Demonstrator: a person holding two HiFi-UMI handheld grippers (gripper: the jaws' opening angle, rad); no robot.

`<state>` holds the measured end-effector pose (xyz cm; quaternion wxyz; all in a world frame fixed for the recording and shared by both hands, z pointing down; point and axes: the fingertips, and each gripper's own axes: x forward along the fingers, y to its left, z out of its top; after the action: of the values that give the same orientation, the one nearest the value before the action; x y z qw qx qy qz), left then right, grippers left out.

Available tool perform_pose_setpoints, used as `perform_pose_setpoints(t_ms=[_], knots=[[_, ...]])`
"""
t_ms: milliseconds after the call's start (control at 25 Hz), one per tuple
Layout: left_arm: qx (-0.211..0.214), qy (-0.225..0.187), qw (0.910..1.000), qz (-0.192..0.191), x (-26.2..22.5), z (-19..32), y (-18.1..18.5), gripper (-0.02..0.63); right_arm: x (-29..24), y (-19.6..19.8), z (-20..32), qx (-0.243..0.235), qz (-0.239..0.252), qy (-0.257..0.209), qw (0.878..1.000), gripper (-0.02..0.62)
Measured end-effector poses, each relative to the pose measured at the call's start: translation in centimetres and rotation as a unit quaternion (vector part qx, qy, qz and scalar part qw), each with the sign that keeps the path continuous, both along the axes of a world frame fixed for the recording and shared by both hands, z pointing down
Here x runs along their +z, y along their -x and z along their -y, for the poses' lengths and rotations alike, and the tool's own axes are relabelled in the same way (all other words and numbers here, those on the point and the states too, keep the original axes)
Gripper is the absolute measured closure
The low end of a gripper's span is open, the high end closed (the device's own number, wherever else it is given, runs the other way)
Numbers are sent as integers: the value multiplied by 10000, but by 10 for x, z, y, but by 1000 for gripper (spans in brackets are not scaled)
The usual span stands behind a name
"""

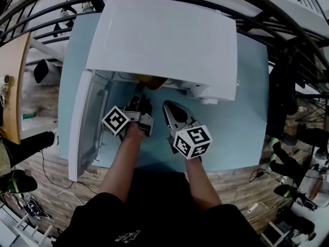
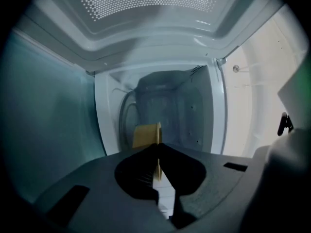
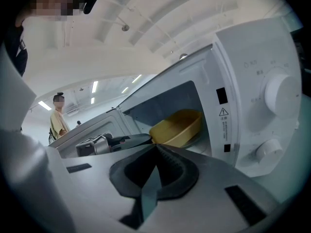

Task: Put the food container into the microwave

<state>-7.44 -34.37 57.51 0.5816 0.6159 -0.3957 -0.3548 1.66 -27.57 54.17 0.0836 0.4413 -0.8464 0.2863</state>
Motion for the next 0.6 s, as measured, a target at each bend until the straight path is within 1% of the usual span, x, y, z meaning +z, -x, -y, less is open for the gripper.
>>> perform_pose_setpoints(t_ms=[120, 240, 440, 600], knots=[[-40, -38, 10000, -3, 2, 6, 2, 586, 3, 2, 5, -9, -6, -13, 10000, 589], [-53, -45, 9999, 74, 5, 11, 3, 586, 3, 4, 11, -27, 8, -25, 10000, 589], [-112, 23, 9999, 74, 6, 17, 5, 586, 3, 8, 14, -45, 24, -15, 10000, 589], [-196, 6, 9998, -55, 4, 22, 7, 586, 4, 9, 14, -49, 22, 16, 10000, 589]])
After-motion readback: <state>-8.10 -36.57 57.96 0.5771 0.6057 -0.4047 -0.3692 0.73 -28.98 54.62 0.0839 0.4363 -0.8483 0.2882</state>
